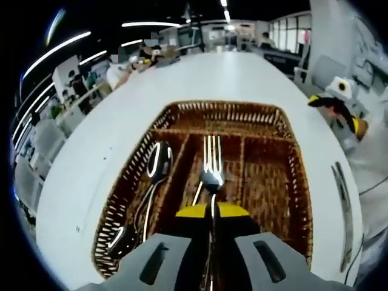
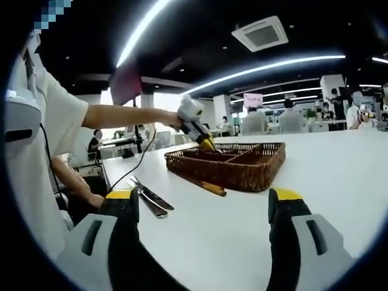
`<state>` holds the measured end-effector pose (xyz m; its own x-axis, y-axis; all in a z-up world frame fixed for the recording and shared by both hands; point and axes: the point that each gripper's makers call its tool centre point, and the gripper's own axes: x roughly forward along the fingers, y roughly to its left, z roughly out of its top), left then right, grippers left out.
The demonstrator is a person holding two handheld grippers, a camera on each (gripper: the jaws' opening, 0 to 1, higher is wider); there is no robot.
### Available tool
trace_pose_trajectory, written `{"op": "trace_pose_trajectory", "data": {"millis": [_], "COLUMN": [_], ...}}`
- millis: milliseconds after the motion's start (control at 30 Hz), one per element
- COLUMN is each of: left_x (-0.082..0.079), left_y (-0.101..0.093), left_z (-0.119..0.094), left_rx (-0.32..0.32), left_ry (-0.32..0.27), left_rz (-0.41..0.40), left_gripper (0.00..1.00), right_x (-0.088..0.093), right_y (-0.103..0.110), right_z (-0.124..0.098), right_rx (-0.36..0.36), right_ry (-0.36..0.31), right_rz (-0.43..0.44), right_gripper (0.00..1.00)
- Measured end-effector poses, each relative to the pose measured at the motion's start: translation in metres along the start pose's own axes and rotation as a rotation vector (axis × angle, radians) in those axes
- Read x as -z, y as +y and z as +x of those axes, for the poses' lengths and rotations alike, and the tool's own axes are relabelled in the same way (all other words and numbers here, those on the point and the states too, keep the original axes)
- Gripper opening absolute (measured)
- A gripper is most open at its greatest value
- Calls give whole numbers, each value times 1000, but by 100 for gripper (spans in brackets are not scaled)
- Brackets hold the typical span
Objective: Arrange the knives, forks, and spoons in their matching storage slots by inserting each utensil handle-first until every utensil is classified and aligned in the correct compartment
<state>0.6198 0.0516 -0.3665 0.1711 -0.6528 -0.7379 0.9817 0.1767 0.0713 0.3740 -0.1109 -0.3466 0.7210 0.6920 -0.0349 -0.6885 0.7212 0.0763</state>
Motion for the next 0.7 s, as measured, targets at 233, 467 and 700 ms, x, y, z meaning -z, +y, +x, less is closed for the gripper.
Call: {"op": "trace_pose_trajectory", "data": {"millis": [233, 467, 700], "left_x": [3, 5, 6], "left_y": [0, 4, 7], "left_z": [7, 10, 16], "left_rx": [2, 4, 10], "left_ry": [14, 14, 20], "left_rz": [23, 41, 47], "left_gripper": [2, 2, 2], "right_x": [3, 3, 6], "right_y": [-2, -5, -6], "right_z": [1, 0, 0], "right_rx": [1, 6, 9], "right_ry": [12, 11, 19], "right_rz": [-1, 3, 4], "right_gripper": [91, 91, 90]}}
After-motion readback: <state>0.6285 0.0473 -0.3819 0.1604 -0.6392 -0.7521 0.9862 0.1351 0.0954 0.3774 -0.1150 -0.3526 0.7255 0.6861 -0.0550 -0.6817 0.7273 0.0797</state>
